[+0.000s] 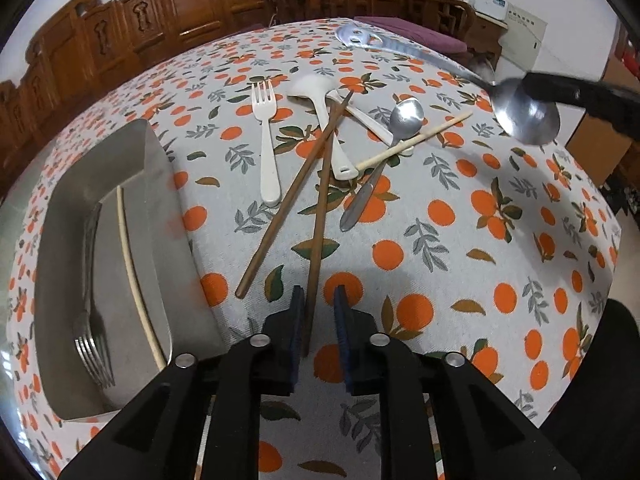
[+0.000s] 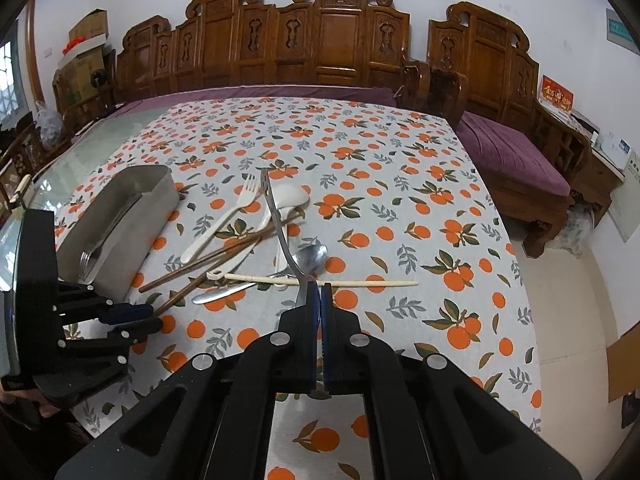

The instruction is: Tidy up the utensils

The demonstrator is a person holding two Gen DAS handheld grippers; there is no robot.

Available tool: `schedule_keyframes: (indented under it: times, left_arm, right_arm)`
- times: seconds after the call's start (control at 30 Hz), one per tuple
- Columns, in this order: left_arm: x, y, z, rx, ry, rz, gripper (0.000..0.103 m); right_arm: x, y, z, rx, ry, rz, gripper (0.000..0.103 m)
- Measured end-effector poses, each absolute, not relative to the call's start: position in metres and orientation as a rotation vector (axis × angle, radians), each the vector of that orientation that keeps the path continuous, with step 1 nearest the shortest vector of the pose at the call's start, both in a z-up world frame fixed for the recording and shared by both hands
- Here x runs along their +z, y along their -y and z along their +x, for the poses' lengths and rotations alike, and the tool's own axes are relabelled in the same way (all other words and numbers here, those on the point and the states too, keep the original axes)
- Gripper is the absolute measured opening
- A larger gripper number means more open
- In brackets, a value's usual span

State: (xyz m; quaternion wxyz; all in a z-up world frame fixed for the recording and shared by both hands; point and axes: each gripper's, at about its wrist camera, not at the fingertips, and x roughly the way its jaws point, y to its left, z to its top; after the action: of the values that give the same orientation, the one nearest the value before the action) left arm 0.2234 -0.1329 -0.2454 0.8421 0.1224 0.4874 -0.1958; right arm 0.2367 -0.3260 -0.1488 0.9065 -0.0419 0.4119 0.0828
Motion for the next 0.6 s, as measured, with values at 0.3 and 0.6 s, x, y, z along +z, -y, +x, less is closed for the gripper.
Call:
schedule_keyframes:
  times: [0.3,0.6]
  left_arm:
    - [-0.233,0.136,0.21,-0.442,-1.014,0.241,0.003]
    - [-0.191,0.135,0.188,-0.477,-0.946,0.213,0.003]
  right_arm:
    - [-0.151,0.332,0.238,0.156,-0.855,-0.085,0.002]
    - [-0.145,0.337,0.237,0.145,-0.844,-0.081,0.002]
